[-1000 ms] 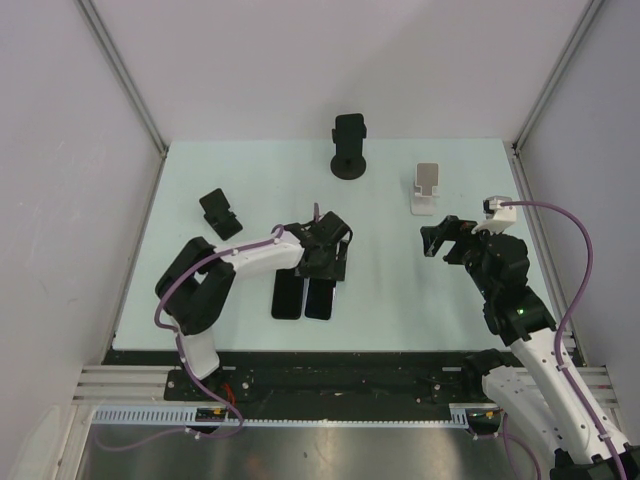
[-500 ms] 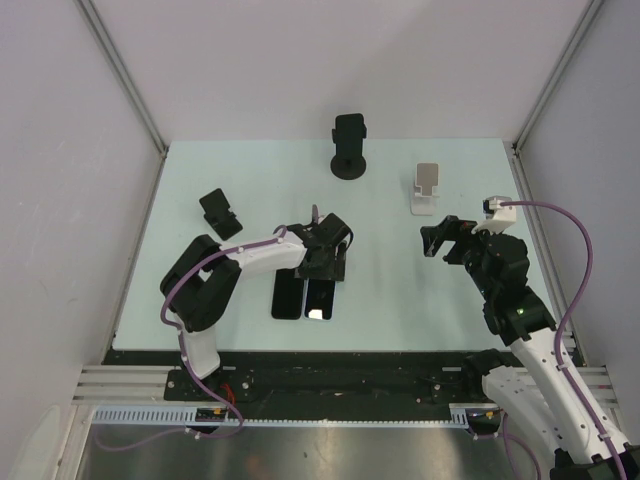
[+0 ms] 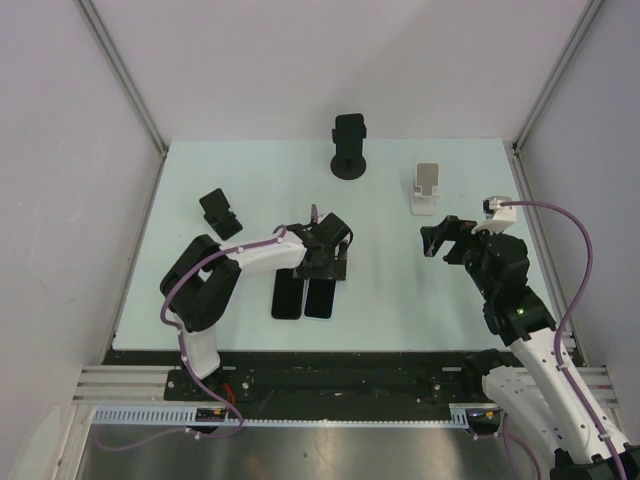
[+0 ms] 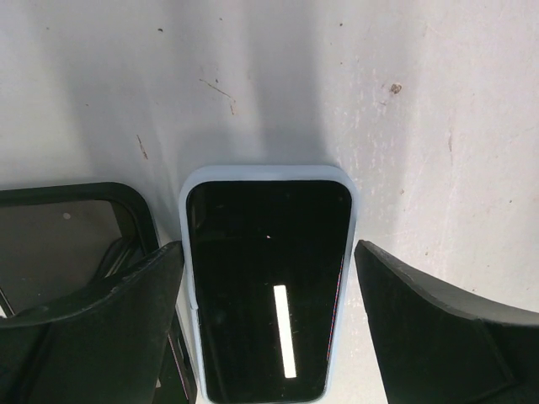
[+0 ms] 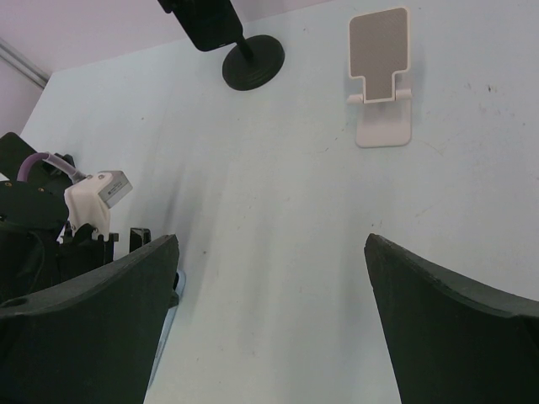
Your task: Remove the phone from the phone stand
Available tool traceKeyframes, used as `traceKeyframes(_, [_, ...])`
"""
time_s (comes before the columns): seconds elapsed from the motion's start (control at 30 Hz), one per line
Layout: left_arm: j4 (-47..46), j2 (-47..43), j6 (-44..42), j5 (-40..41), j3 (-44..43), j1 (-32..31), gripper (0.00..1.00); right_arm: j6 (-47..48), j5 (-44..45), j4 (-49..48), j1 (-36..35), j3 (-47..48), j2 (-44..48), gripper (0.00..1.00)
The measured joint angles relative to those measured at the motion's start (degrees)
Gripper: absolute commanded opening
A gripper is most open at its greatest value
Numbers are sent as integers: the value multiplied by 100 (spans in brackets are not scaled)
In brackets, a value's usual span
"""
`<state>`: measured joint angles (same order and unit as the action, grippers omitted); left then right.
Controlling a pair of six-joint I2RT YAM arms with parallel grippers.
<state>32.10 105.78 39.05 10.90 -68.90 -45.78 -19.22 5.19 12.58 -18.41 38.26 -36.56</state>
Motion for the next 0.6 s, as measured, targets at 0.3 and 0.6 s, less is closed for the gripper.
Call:
traceKeyframes(0.3, [-4, 0, 7, 55, 0, 0, 85, 0, 0, 0, 0, 0, 0, 98])
traceKeyframes(0.6, [-2, -2, 151, 127, 0, 0, 80, 0, -2, 0, 0, 0, 0, 98])
